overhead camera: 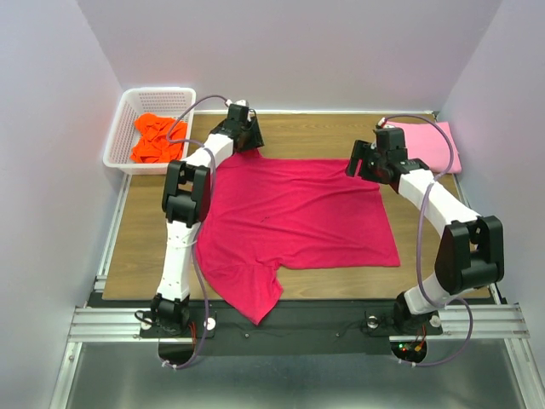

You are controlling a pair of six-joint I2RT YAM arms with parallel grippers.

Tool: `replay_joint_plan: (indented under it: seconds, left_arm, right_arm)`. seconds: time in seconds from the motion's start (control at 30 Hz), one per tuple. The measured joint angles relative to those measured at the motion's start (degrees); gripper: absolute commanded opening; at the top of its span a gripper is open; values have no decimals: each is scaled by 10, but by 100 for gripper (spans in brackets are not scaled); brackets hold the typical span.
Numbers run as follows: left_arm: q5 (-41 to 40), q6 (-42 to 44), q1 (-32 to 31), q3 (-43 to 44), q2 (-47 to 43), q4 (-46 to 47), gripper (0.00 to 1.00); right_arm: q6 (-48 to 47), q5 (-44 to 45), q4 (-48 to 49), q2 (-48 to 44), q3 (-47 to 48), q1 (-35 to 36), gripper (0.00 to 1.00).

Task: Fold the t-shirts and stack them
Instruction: Flatten the tshirt out

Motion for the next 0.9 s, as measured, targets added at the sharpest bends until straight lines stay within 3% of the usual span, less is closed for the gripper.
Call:
replay_joint_plan:
  seconds: [0.27, 0.47, 0.77, 0.9]
  left_arm:
    - [49, 40, -2, 78, 42, 60, 60]
    - [78, 91, -10, 78, 42, 107, 61]
    - [3, 78, -14, -70, -55, 115, 59]
    - [-19, 71, -10, -97, -83, 116, 52]
  right_arm:
    - [-2, 8, -3, -10, -6, 0, 80]
    - [-3, 10, -5, -17, -6, 0, 80]
    - [-3, 9, -7, -18, -7, 0, 80]
    - [-1, 9, -7, -18, -7, 0, 80]
